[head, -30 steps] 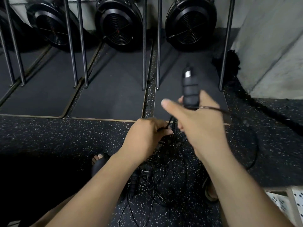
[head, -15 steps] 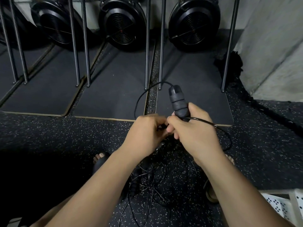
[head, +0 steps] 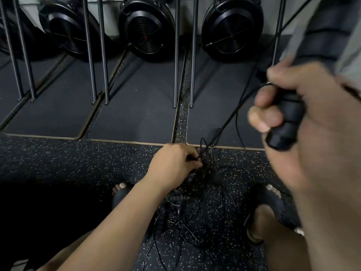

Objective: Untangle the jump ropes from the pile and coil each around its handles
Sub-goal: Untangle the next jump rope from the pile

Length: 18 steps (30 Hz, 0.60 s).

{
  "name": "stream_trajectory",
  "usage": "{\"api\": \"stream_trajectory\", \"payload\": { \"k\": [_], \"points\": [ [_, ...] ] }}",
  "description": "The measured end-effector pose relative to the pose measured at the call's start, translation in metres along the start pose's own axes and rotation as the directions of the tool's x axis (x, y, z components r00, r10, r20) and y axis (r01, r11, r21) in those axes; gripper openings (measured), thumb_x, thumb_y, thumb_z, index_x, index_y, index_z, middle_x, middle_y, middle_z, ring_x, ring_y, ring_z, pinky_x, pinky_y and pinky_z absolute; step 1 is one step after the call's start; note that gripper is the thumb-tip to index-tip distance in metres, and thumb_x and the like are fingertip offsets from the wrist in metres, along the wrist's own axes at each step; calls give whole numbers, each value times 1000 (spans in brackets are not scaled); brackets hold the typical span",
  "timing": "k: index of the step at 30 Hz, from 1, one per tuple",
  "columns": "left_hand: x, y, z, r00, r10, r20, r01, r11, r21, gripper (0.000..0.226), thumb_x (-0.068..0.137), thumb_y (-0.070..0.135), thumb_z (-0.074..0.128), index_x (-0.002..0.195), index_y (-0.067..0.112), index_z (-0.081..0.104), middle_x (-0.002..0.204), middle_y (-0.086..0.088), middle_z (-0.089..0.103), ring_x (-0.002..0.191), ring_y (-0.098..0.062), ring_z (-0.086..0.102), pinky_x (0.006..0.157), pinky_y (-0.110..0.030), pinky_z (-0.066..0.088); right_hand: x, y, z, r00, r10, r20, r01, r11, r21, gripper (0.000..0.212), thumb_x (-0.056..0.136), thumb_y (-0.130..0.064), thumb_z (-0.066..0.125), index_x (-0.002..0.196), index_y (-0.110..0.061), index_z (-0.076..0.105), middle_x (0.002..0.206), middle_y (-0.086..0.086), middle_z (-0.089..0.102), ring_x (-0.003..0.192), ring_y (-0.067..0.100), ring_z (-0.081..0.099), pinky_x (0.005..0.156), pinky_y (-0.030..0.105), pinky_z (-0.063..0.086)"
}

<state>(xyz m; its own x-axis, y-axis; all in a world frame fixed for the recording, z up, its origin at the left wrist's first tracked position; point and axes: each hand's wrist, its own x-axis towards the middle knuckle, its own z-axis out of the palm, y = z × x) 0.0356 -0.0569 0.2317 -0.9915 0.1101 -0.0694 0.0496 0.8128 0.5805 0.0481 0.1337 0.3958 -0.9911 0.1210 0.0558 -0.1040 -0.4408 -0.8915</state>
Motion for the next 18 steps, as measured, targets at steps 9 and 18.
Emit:
{"api": "stream_trajectory", "payload": {
  "k": [9,18],
  "points": [
    [1,7,6,998,60,-31,-60,998,20,21,94,46,77,89,26,76,73,7,74,67,-11,68,65,-36,58,5,33,-12,998,36,-51,-43,990,-131,35,78,-34,95,87,-23,63,65,-1,57,52,16,46,49,29,40],
    [-2,15,-5,973,172,-151,-188,978,-95,25,92,50,68,89,26,71,79,8,71,73,-10,66,67,-39,54,-1,109,-25,996,32,-87,-87,659,-747,53,76,-63,81,85,-18,55,71,2,68,65,27,67,63,48,59]
  ]
}}
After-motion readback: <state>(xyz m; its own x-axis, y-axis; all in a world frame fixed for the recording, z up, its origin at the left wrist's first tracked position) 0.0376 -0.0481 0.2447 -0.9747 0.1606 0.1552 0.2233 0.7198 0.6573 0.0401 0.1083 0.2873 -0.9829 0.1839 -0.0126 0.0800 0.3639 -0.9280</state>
